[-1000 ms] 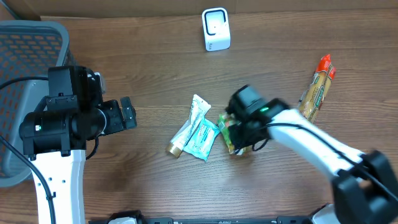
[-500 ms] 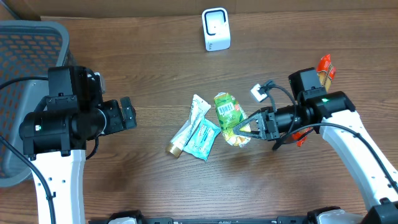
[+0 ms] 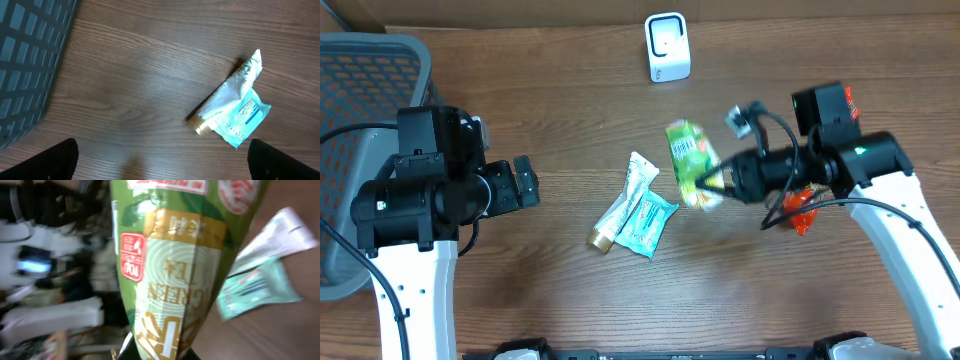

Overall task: Scan the item barcode
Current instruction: 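Lift the Pokka pouch and carry it up to the white scanner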

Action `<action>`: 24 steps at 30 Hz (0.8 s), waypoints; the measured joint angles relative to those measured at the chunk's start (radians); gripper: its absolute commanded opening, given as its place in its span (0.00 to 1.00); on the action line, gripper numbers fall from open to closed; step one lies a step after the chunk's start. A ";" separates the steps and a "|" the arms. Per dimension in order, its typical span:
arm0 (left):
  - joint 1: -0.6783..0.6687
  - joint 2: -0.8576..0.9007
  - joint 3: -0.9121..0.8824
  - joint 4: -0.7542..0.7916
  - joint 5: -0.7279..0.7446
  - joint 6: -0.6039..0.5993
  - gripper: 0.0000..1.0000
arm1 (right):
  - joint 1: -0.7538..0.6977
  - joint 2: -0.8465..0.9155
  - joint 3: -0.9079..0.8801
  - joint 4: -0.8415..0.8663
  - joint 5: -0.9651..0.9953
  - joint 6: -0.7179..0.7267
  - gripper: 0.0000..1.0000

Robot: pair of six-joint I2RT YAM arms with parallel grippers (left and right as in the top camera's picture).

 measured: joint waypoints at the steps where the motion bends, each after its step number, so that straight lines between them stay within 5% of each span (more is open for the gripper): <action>1: 0.000 0.000 0.000 0.000 0.000 0.000 1.00 | 0.019 0.002 0.054 0.000 0.072 0.035 0.03; 12: 0.000 0.000 0.000 0.000 0.000 0.000 1.00 | 0.217 0.293 0.494 0.085 0.941 0.152 0.04; 19: 0.000 0.000 0.000 0.000 0.000 0.000 1.00 | 0.221 0.590 0.500 0.487 1.406 -0.071 0.04; 24: 0.000 0.000 0.000 0.000 0.000 0.000 1.00 | 0.221 0.692 0.499 0.709 1.542 -0.319 0.04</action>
